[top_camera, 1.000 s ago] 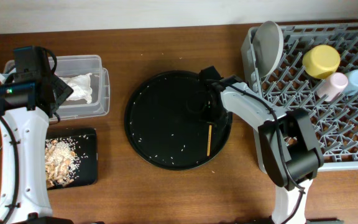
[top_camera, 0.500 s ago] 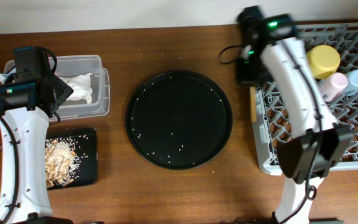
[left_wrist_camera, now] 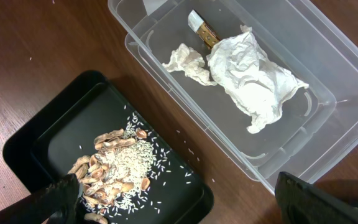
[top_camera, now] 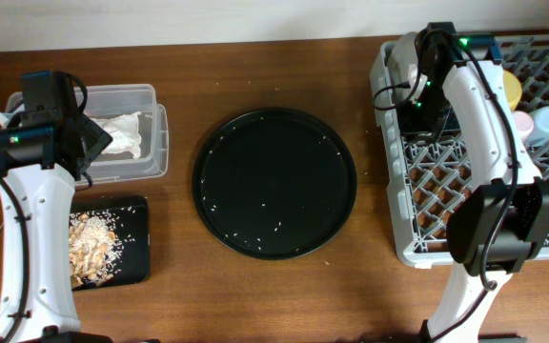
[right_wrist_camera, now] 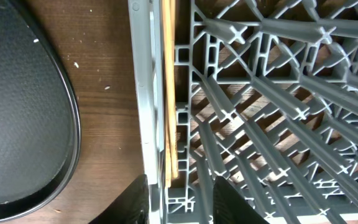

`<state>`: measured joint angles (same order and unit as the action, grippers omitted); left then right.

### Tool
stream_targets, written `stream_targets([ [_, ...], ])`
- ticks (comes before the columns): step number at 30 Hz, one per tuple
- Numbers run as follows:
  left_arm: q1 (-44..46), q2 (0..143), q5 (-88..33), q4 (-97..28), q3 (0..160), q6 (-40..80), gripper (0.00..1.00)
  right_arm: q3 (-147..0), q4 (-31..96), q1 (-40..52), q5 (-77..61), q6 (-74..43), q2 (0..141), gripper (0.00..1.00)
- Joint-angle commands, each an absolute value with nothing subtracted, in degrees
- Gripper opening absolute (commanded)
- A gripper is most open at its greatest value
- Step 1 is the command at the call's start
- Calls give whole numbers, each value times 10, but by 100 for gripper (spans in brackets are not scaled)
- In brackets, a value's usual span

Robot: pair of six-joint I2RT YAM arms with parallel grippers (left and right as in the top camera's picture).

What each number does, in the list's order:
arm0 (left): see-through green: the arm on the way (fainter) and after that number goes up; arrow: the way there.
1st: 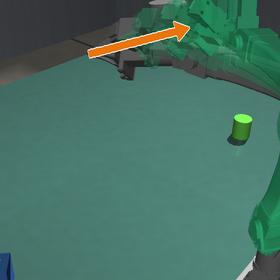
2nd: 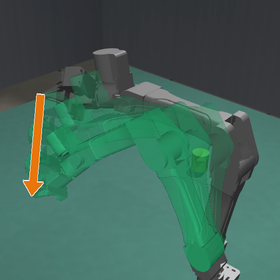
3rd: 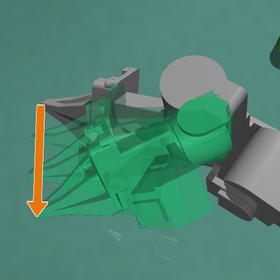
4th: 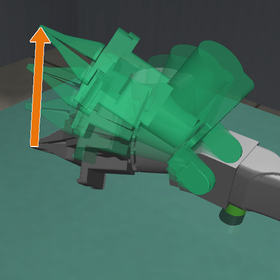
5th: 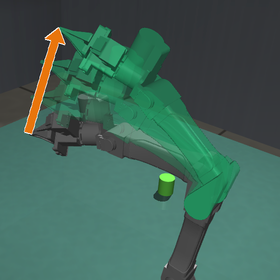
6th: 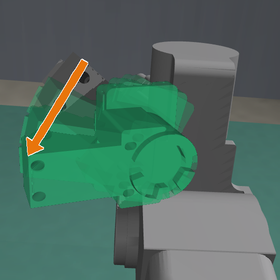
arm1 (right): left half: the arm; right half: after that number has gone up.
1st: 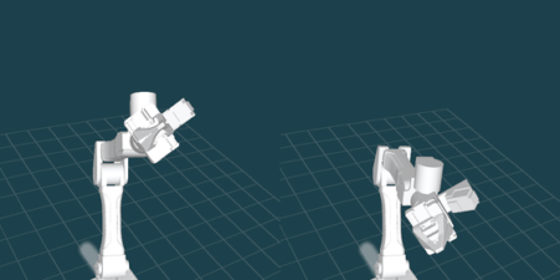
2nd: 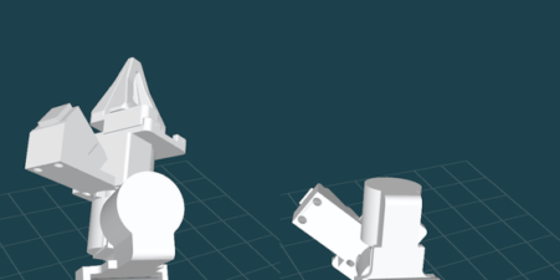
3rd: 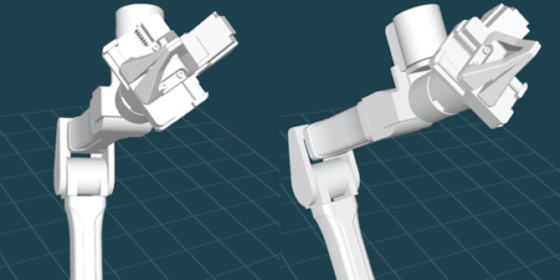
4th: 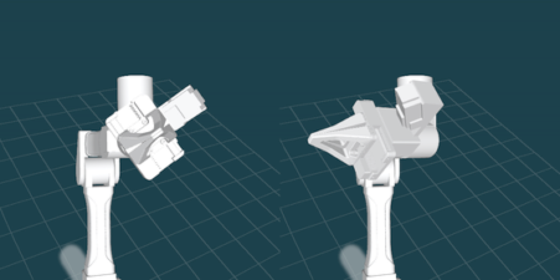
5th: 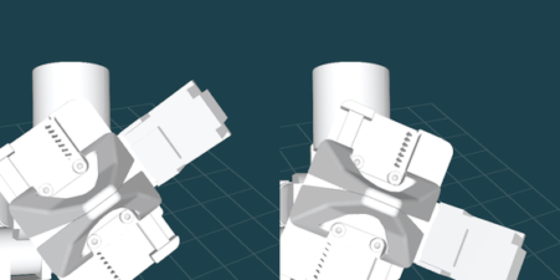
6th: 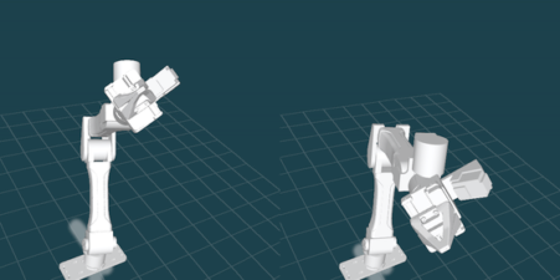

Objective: Sort waste into correct bins and load items into the dishwasher rack

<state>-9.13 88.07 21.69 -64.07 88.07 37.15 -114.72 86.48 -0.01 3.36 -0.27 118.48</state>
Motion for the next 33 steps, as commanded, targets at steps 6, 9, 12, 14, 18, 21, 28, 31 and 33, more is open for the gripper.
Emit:
stream_targets([
  [6, -92, 878, 223, -641, 882, 368, 99, -1144, 967, 2, -105, -9, 1143, 34],
  [9, -92, 878, 223, -641, 882, 368, 99, -1143, 974, 44, -116, -22, 1076, 35],
  [12, -92, 878, 223, -641, 882, 368, 99, -1119, 974, 113, -111, -30, 1026, 40],
  [14, -92, 878, 223, -641, 882, 368, 99, -1048, 974, 169, -53, -78, 991, 47],
  [18, -92, 878, 223, -641, 882, 369, 99, -955, 973, 180, -51, -80, 880, 51],
  [21, -92, 878, 223, -641, 882, 368, 100, -919, 945, 180, -34, -91, 729, 68],
  [28, -92, 878, 223, -641, 882, 368, 99, -914, 973, 180, -36, -100, 632, 98],
  [31, -92, 878, 223, -641, 882, 369, 100, -914, 973, 180, -36, -100, 660, 98],
  [33, -92, 878, 223, -641, 882, 369, 99, -914, 973, 180, -36, -100, 689, 98],
])
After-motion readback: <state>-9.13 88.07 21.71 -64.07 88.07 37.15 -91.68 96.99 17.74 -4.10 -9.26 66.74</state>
